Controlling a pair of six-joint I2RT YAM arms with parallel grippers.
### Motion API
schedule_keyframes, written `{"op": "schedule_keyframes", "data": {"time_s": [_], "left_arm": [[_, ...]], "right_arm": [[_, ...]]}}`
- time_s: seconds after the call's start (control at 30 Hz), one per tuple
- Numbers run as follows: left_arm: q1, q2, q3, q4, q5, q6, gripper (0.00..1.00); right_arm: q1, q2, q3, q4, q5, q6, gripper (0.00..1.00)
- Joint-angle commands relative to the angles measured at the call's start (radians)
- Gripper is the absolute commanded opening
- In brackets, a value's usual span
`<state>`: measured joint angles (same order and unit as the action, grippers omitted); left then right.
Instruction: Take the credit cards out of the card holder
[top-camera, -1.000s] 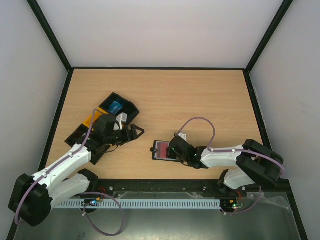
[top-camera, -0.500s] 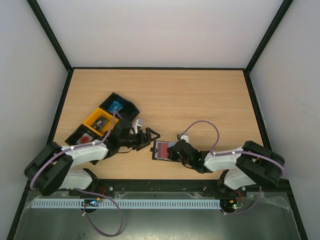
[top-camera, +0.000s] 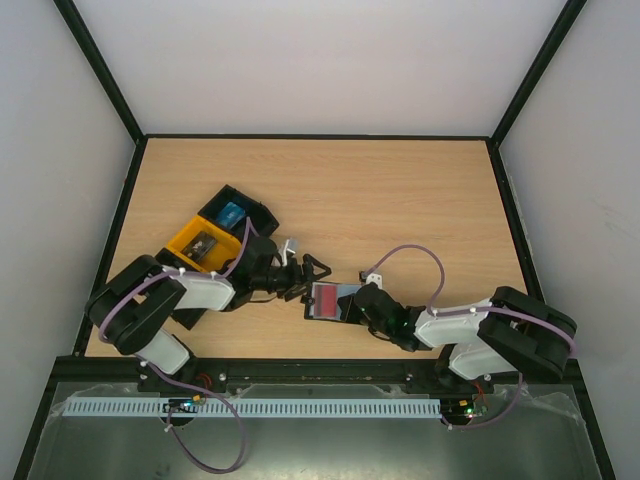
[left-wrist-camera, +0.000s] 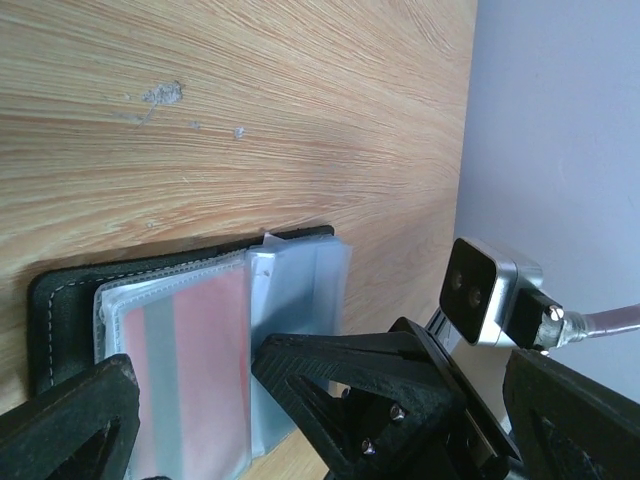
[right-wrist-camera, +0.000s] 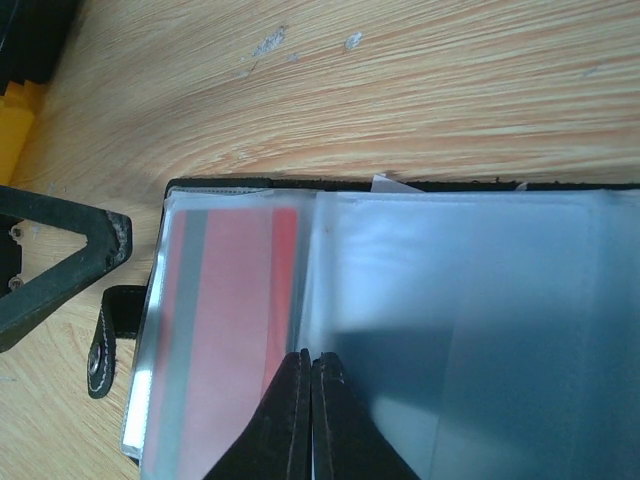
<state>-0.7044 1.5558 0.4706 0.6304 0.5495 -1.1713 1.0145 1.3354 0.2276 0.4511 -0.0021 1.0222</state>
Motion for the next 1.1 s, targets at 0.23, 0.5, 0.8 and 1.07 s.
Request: {"op": "schedule_keyframes", "data": {"time_s": [0.23, 0.5, 0.8, 1.07], "left_arm": [[-0.014, 0.063, 0.03, 0.006, 0.001, 0.041, 1.0], [-0.014, 0.055, 0.029, -0.021, -0.014, 0.053, 1.0], [-0.015, 0.061, 0.019, -0.015, -0.002, 0.054, 1.0], [-0.015, 0.07, 0.018, -0.013, 0.006, 0.046, 1.0]], "right_arm": [[-0.002, 0.008, -0.055, -0.093, -0.008, 0.008, 0.02], [-0.003, -0.126, 0.015, -0.182, -0.035, 0.01, 0.08], [-0.003, -0.096, 0.058, -0.178, -0.058, 0.017, 0.13], [-0.003, -0.017, 0.079, -0.153, -0.07, 0.015, 0.14]]}}
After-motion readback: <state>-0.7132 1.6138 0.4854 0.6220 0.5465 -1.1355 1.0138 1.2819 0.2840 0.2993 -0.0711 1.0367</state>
